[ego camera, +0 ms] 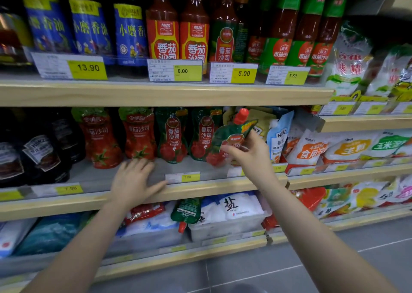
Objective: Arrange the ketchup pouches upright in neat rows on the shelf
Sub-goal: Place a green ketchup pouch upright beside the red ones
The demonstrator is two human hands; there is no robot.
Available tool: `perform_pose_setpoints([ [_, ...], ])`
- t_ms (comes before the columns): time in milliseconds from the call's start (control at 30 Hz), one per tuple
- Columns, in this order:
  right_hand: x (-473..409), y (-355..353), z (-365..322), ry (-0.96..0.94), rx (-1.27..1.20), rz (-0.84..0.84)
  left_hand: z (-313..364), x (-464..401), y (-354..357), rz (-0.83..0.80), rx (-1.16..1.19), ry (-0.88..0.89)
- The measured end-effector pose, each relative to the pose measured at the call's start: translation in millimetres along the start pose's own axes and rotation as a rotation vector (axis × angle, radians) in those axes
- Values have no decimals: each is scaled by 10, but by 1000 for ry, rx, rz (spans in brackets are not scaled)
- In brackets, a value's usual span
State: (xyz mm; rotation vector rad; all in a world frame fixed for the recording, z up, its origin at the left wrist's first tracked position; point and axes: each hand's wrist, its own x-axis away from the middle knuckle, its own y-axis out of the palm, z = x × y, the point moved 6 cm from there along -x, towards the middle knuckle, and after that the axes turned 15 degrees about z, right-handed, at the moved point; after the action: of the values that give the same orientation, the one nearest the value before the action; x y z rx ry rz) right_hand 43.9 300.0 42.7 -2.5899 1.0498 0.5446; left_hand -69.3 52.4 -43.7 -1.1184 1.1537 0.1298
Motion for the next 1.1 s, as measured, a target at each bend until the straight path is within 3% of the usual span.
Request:
perform_pose_setpoints([
  [167, -107, 388, 223, -45, 127, 4, -129, 185, 122, -3, -96, 39],
  [467, -321, 710, 718, 153, 251, 68, -114, 217, 149, 18, -118, 82],
  [833, 22, 757, 676, 45, 580, 116, -87, 182, 114, -16, -113, 67],
  [1100, -213, 893, 789, 75, 582, 143, -108, 215, 146, 25, -118, 78],
])
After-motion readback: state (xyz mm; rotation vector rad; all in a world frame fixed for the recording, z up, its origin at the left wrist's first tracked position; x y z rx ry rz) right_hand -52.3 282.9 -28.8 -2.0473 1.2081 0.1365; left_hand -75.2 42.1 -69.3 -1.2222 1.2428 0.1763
